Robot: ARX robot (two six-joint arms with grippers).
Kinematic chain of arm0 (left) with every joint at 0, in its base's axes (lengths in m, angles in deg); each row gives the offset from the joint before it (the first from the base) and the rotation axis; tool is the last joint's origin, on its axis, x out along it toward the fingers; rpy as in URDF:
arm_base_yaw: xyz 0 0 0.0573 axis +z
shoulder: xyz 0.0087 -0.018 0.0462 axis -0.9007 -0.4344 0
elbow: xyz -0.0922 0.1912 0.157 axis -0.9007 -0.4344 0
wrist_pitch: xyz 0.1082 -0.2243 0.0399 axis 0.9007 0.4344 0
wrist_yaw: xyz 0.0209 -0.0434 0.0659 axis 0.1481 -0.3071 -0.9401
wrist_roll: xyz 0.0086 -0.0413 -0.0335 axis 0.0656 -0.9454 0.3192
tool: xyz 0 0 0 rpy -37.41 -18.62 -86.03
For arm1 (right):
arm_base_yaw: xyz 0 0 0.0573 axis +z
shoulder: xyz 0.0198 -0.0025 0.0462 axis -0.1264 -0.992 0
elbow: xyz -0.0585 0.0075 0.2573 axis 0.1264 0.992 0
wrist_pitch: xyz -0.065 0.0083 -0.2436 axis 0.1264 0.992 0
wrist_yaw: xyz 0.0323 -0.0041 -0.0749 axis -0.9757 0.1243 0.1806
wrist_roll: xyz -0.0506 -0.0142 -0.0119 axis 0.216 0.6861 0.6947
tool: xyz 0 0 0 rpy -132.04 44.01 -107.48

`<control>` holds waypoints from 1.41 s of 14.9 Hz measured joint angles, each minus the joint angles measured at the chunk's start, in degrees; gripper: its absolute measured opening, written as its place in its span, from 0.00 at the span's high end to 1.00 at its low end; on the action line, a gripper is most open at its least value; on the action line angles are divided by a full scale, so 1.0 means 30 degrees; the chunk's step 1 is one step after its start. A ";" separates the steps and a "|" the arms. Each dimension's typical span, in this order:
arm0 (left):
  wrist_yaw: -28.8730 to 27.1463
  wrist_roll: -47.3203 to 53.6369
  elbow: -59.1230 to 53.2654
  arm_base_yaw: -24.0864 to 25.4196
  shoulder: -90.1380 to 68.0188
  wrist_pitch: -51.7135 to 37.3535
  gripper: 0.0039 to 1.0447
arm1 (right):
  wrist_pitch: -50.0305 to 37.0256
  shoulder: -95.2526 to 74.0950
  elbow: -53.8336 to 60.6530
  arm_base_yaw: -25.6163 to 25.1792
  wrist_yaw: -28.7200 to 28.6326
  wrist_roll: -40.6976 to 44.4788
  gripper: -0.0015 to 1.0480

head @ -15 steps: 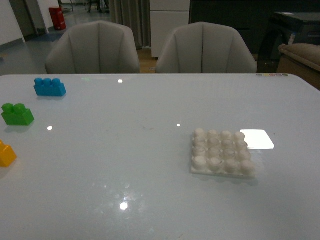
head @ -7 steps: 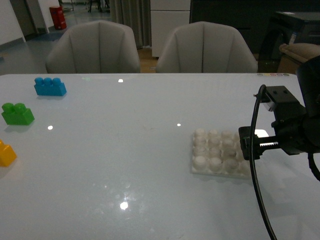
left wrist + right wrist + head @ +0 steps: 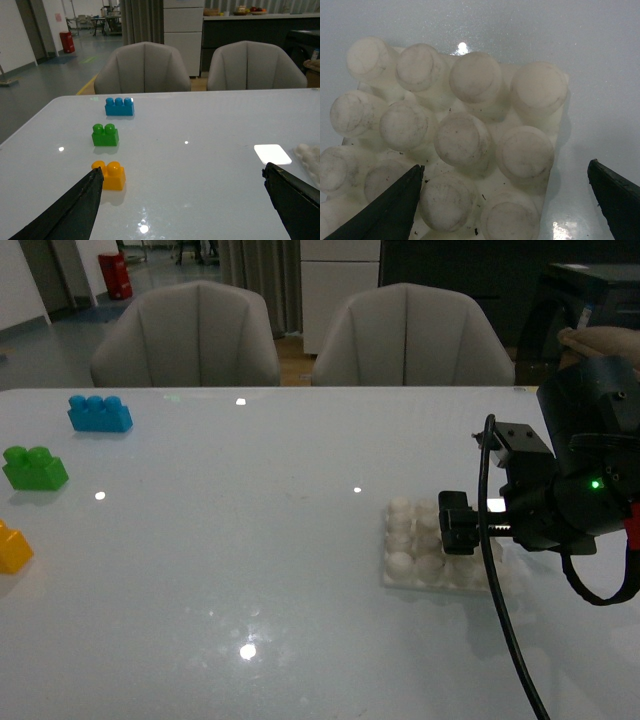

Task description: Insert yellow block into base center

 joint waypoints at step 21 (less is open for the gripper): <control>0.0000 0.0000 0.0000 0.0000 0.0000 0.0000 0.06 | 0.0525 -0.2339 -0.3759 0.5166 -0.1297 -0.1647 0.06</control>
